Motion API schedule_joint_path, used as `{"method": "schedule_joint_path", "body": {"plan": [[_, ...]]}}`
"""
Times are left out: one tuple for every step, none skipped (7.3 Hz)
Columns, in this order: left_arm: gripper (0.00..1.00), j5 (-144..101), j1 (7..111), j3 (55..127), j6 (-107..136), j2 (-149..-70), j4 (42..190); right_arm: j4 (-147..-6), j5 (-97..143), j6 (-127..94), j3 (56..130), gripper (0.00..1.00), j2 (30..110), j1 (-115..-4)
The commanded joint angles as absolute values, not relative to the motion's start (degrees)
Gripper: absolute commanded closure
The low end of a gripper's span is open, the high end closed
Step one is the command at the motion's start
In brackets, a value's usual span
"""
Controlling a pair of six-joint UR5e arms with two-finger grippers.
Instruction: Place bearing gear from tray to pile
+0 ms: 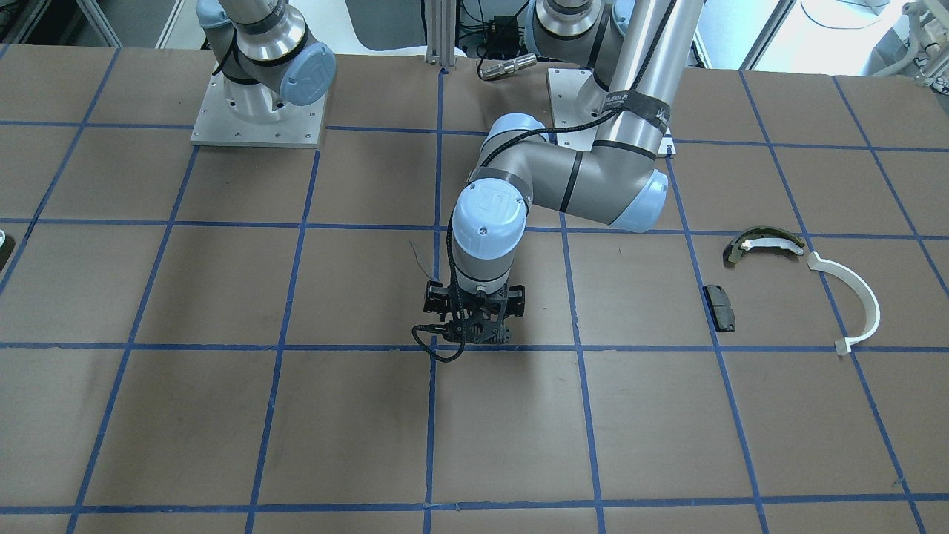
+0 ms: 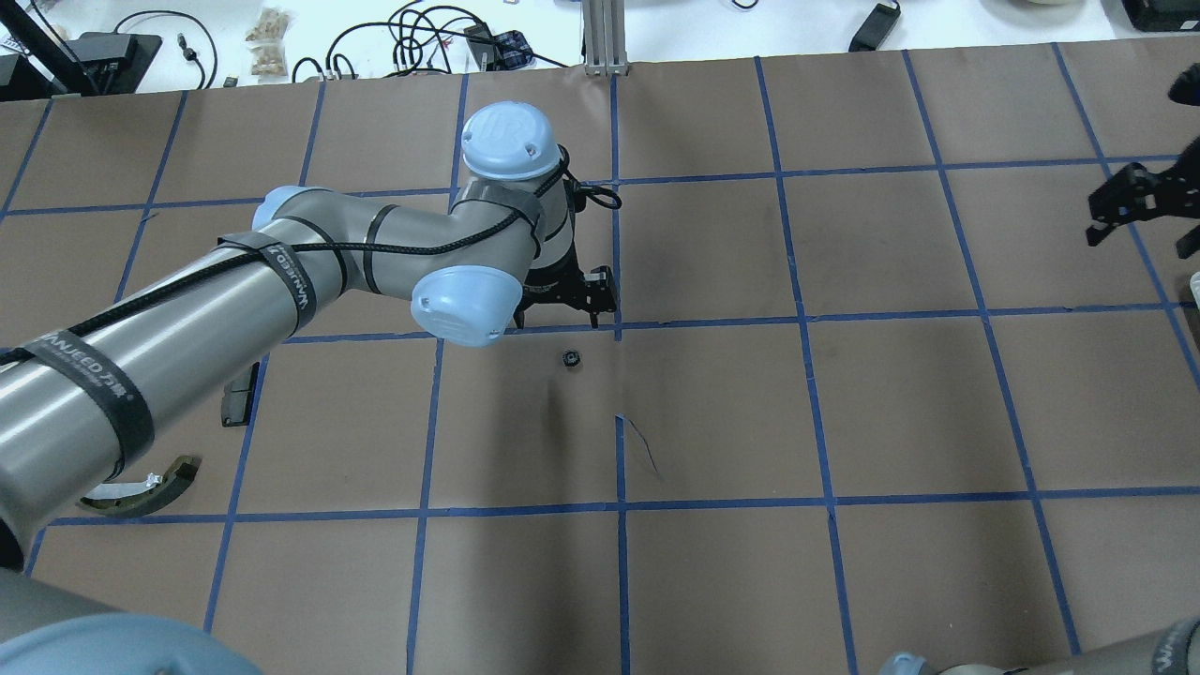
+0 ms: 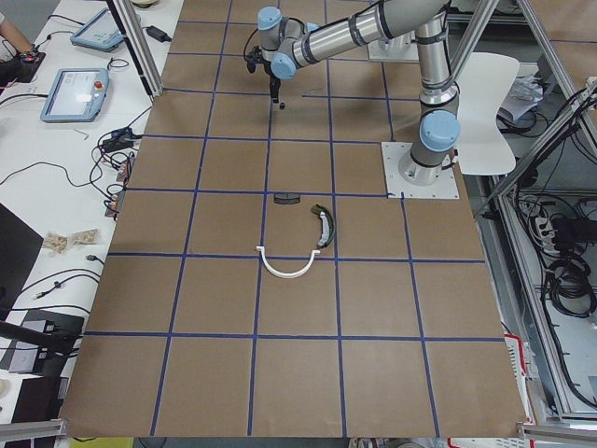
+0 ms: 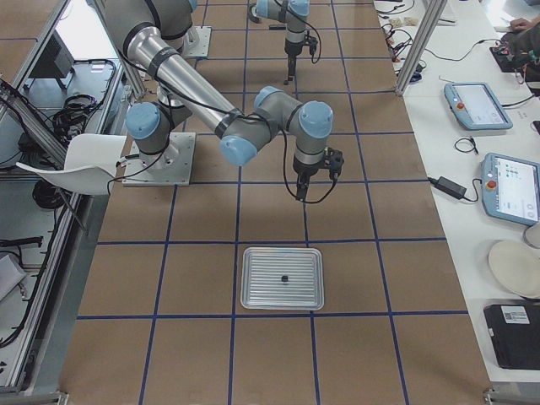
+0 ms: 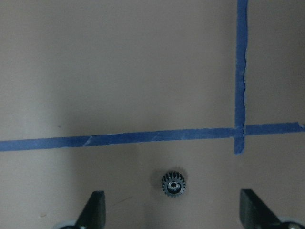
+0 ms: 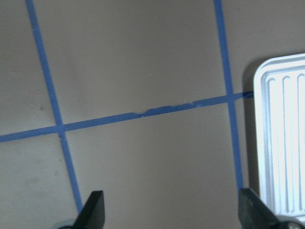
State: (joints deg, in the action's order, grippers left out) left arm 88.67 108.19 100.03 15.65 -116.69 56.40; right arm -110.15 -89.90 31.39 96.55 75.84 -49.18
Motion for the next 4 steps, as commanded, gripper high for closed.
{"method": "schedule_joint_path", "body": {"plan": [[0.02,88.8,108.5,104.1,15.9,-117.2,50.5,-116.2,-90.4,42.0,96.0,0.0,71.4,-41.5],[0.02,88.8,108.5,105.5,15.9,-117.4,47.8,-118.4,-90.4,44.6,95.7,0.0,69.2,-39.4],[0.03,88.9,108.5,105.3,15.9,-117.3,47.7,-119.4,-90.4,46.0,95.3,0.0,68.7,-37.4],[0.1,90.3,108.5,105.3,15.9,-117.4,47.6,-119.4,-90.7,47.2,94.7,0.0,67.1,-36.3]]}}
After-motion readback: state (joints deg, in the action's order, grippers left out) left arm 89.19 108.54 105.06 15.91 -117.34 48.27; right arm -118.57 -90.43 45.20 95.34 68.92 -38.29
